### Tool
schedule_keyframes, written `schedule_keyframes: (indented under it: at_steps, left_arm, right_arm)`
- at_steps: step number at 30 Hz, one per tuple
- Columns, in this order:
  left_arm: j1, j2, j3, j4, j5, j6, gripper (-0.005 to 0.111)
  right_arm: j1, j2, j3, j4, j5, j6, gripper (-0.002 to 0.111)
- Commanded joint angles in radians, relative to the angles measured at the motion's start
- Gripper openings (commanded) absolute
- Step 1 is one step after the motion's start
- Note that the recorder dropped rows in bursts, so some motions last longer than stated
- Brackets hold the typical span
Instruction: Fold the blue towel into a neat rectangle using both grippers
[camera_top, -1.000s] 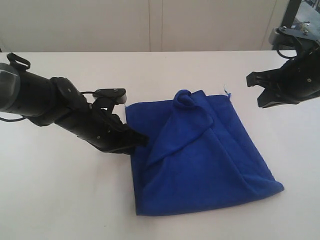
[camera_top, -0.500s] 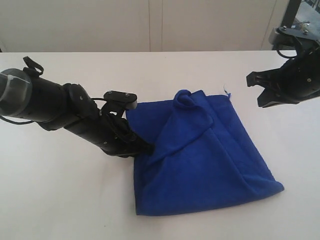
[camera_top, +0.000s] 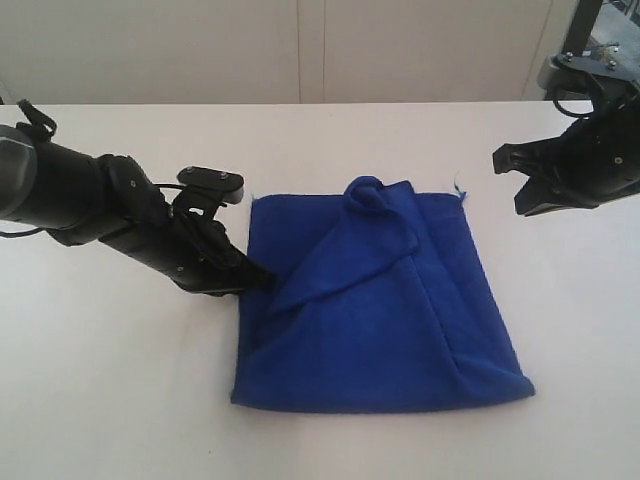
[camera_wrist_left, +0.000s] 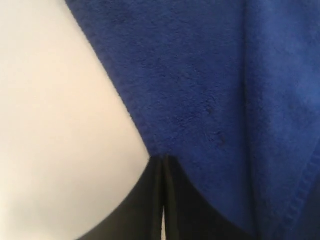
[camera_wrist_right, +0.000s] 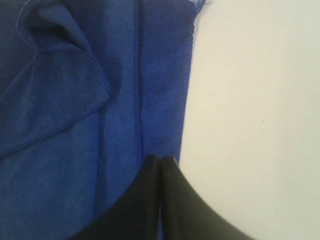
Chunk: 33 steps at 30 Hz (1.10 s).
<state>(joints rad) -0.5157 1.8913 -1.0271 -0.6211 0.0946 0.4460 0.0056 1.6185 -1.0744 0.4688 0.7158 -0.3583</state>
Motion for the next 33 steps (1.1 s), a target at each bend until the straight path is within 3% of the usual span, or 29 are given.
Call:
schedule_keyframes:
  at_steps: [1,12,25,33]
  left_arm:
    - [0.040,0.006,0.002,0.051,0.046,-0.001,0.000]
    - [0.114,0.006,0.002,0.076,0.109,-0.001,0.000]
    - [0.114,0.006,0.002,0.091,0.131,-0.028,0.000]
    - [0.114,-0.037,0.002,0.081,0.213,-0.028,0.000]
  right_arm:
    - [-0.006,-0.009,0.004,0.000,-0.003,-0.005,0.000]
    - [-0.006,-0.009,0.004,0.000,-0.003,-0.005,0.000]
    - [-0.006,-0.009,0.004,0.000,-0.003,-0.005,0.000]
    - [-0.006,-0.009,0.004,0.000,-0.003,-0.005,0.000]
